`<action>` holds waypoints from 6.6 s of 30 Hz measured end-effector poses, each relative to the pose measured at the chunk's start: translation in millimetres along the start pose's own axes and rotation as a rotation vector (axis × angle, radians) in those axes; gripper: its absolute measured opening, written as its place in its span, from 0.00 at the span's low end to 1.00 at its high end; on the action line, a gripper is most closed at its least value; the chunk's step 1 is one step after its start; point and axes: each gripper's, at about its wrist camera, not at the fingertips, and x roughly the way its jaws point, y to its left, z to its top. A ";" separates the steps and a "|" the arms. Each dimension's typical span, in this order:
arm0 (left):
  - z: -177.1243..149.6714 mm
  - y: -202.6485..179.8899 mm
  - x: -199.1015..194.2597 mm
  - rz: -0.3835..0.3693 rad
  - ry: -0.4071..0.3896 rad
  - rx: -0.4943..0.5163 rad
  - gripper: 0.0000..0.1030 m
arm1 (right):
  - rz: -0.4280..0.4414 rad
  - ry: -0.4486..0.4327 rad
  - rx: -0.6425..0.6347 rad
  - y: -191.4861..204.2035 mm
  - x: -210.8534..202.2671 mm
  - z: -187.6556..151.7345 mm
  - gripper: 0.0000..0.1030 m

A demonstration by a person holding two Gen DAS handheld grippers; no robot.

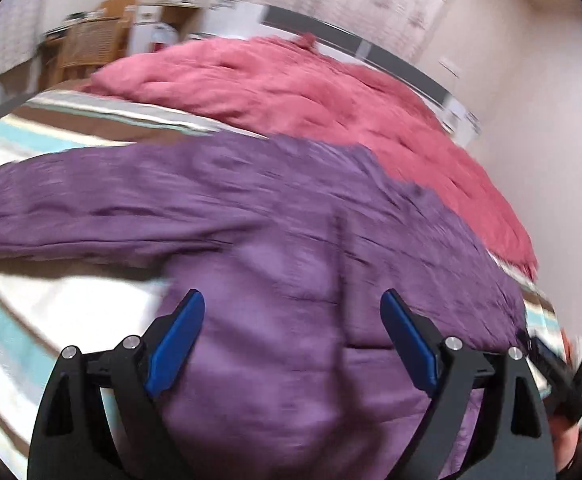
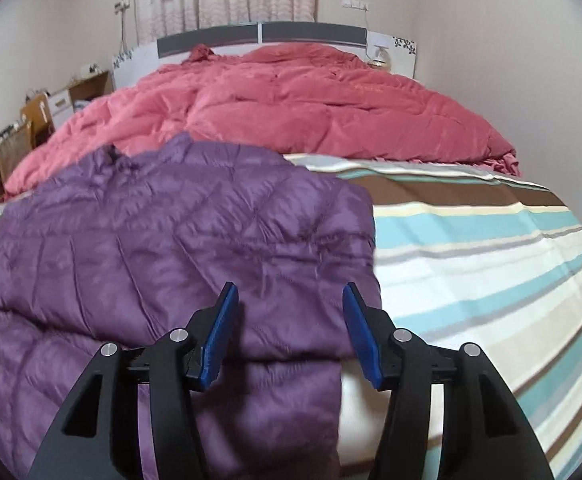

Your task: Fold large clothes

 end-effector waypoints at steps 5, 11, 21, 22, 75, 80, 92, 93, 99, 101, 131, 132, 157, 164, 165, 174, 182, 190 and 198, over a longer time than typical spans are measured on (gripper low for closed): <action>12.8 79.9 -19.7 0.135 -0.050 -0.185 0.91 | -0.034 0.068 0.027 -4.5 19.9 -4.1 0.53; 14.6 171.4 -43.4 0.279 -0.123 -0.382 0.89 | -0.085 0.068 -0.021 6.8 24.1 -8.0 0.54; -12.4 280.0 -58.2 0.385 -0.219 -0.771 0.71 | -0.096 0.060 -0.024 8.8 24.4 -8.9 0.54; -13.2 285.3 -59.3 0.384 -0.245 -0.784 0.71 | -0.097 0.060 -0.026 8.9 24.4 -8.9 0.54; -1.5 -143.6 -8.4 0.198 -0.323 0.529 0.08 | -0.082 0.046 0.003 7.5 24.7 -10.2 0.54; -24.2 -183.2 4.3 0.176 -0.276 0.649 0.08 | -0.077 0.047 0.016 5.9 25.5 -10.2 0.57; -83.4 -223.3 44.0 0.201 -0.074 0.985 0.34 | -0.056 0.049 0.046 1.5 27.3 -11.2 0.59; -88.0 -225.5 43.2 0.208 -0.074 1.007 0.34 | -0.056 0.049 0.046 1.5 27.4 -11.4 0.59; -97.1 -231.1 14.4 0.117 -0.105 1.019 0.70 | -0.055 0.048 0.048 1.7 27.4 -11.6 0.59; -101.9 -228.3 -11.2 0.026 -0.120 1.015 0.78 | -0.059 0.046 0.045 1.4 27.2 -11.8 0.59; 0.1 -20.2 17.5 0.221 0.086 0.270 0.78 | 0.182 0.094 -0.060 97.4 39.7 18.0 0.49; -0.7 -19.6 12.0 0.215 0.083 0.276 0.84 | 0.201 0.093 -0.038 91.7 35.2 19.8 0.49; -119.8 87.2 -153.9 -0.073 0.183 0.197 0.68 | 0.345 0.242 0.174 -73.9 -131.8 -147.3 0.60; -143.6 73.6 -170.5 -0.125 0.196 0.310 0.68 | 0.416 0.265 0.200 -74.5 -146.8 -176.3 0.54; -146.0 72.3 -171.9 -0.132 0.195 0.321 0.66 | 0.430 0.268 0.194 -71.6 -149.0 -179.0 0.54; -154.1 75.0 -182.3 -0.182 0.222 0.279 0.57 | 0.504 0.274 0.155 -56.8 -161.7 -192.6 0.54; -157.3 74.5 -186.5 -0.154 0.235 0.263 0.15 | 0.525 0.280 0.163 -59.2 -159.5 -197.2 0.11; -157.2 70.5 -214.9 -0.175 0.200 0.304 0.08 | 0.564 0.233 0.171 -72.2 -179.1 -189.6 0.07; -154.8 69.6 -231.3 -0.190 0.198 0.320 0.07 | 0.602 0.186 0.174 -86.4 -199.4 -185.3 0.05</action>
